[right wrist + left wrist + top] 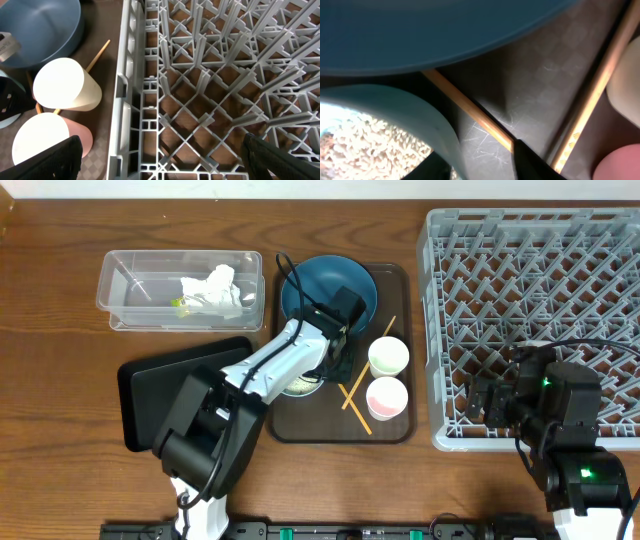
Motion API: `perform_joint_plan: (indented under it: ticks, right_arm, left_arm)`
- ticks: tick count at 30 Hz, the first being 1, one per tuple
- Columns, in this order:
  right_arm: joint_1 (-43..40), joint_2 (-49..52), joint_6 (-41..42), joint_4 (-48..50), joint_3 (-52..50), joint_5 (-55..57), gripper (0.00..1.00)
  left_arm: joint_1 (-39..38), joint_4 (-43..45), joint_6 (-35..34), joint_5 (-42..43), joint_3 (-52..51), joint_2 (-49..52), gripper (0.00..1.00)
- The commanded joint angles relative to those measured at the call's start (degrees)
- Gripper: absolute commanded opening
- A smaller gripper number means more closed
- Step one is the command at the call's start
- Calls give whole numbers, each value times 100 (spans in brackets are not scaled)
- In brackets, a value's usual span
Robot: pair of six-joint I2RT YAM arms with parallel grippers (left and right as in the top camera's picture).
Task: Sort waste into correct bins and load items into the dishwasher rack
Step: 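Reach the left gripper to the light-blue rice bowl and grasp its rim, then tip the rice bowl over the black tray to pour out the rice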
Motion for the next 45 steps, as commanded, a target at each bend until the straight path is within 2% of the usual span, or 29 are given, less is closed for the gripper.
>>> perform_joint_plan:
  ticks: [1, 3, 7, 14, 21, 25, 31, 37, 45]
  right_arm:
    - [48, -9, 50, -4, 136, -24, 99]
    - [48, -9, 50, -4, 136, -22, 99]
    - [48, -9, 50, -11, 136, -24, 99]
    - [48, -9, 48, -48, 136, -22, 99]
    - [48, -9, 48, -48, 136, -22, 99]
    - [48, -9, 48, -46, 136, -22, 99]
    - [48, -9, 48, -46, 136, -22, 99]
    - [48, -9, 48, -48, 136, -22, 99]
    - [48, -9, 48, -46, 136, -22, 99]
  left_arm:
    - [2, 22, 11, -109, 13, 24, 29]
    - [2, 24, 11, -111, 13, 24, 24]
    - [4, 0, 9, -136, 13, 24, 6]
    - [9, -319, 11, -505, 15, -278, 6]
    - [136, -680, 7, -494, 15, -1244, 6]
    - [494, -933, -157, -382, 15, -1832, 6]
    - [1574, -1163, 192, 1222, 13, -2194, 6]
    - [2850, -1182, 1029, 2903, -179, -2184, 6]
    - [4634, -1115, 2170, 5156, -966, -2175, 6]
